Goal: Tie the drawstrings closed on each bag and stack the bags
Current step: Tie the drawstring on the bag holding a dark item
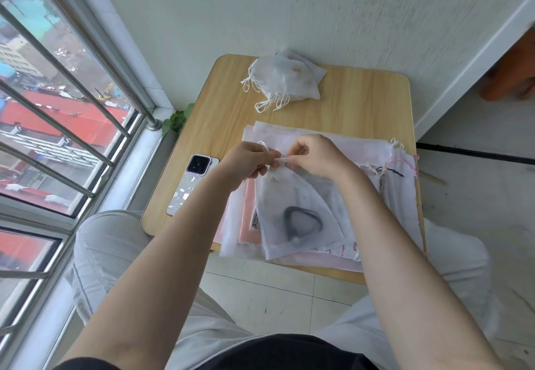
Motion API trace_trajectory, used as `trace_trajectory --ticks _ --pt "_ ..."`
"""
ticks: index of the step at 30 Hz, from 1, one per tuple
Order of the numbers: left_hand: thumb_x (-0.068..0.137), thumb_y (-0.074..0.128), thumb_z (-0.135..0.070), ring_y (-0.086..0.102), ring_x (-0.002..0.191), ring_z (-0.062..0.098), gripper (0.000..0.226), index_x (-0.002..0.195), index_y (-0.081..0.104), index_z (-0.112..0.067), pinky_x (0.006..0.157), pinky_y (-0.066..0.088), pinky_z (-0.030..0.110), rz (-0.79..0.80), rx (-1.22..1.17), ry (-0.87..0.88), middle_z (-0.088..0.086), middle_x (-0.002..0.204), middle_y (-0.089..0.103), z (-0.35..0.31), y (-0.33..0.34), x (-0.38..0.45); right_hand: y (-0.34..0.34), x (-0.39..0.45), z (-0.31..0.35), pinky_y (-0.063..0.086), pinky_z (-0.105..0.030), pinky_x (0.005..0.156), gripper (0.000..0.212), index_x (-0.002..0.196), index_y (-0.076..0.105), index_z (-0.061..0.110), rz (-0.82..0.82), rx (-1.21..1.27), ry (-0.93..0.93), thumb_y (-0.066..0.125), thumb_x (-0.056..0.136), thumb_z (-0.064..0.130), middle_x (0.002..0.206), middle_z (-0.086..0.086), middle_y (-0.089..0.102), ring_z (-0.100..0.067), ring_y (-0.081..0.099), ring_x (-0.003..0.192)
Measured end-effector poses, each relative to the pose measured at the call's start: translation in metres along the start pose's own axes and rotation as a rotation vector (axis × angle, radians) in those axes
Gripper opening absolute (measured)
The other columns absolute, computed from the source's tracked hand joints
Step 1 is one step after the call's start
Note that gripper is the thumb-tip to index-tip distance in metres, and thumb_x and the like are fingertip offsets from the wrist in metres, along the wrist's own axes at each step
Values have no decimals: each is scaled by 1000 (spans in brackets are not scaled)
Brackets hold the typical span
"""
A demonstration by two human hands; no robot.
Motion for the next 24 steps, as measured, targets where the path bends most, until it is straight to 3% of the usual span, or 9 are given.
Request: trace_trajectory --ticks 2,4,8,12,15,18,20,24 --pt "91 63 -11 49 52 9 11 85 69 -5 48 35 18 -26 37 26 8 91 74 0 0 1 0 -1 -3 51 -30 75 8 82 63 19 54 -34 27 70 85 17 83 2 68 -11 62 74" --pt "91 62 -12 50 53 8 11 93 69 -3 47 36 16 -57 72 38 4 83 74 -1 2 2 -2 -3 -2 50 -29 74 5 87 63 17 86 -58 52 67 87 16 83 3 66 -12 61 76" --pt "91 62 -12 50 55 7 21 102 67 5 47 38 15 -84 100 48 -2 76 72 -2 2 0 -4 -7 2 42 -13 54 3 96 58 12 114 77 107 58 95 14 93 -3 74 -13 68 82" --pt "93 61 -7 49 48 -2 22 102 63 13 46 37 10 -105 90 88 -1 75 69 -5 4 -2 -2 -10 -1 53 -26 70 5 95 57 14 42 226 163 56 91 16 96 -4 75 -12 71 86" --pt "92 61 -7 48 47 -3 22 102 64 13 50 40 10 -122 92 110 -9 66 67 -4 6 -2 5 -11 2 48 -21 69 18 96 56 19 -2 273 97 70 84 19 101 -2 73 -11 68 88" --pt "90 66 -8 54 54 -3 16 99 63 5 58 44 13 -150 76 121 -11 66 67 -4 7 -2 12 -12 6 51 -23 76 27 89 57 18 -19 276 28 81 77 15 92 -4 73 -11 68 82" --pt "87 72 -13 59 60 1 18 98 59 -6 62 45 17 -186 45 108 -3 74 69 -3 5 -3 12 -10 9 48 -18 68 25 81 58 17 -79 177 12 82 74 13 80 -4 73 -9 64 71" --pt "78 81 -18 64 59 9 24 84 59 -12 55 45 15 -264 27 115 2 68 71 -1 0 -4 10 -9 16 51 -26 68 19 76 61 11 -157 70 -42 78 73 4 71 -5 73 -18 69 73"
Point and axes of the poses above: each hand's wrist, its own x-axis towards the middle knuckle, its own y-axis out of the palm, z = x × y, the point moved 4 cm from there along x, towards the middle knuckle
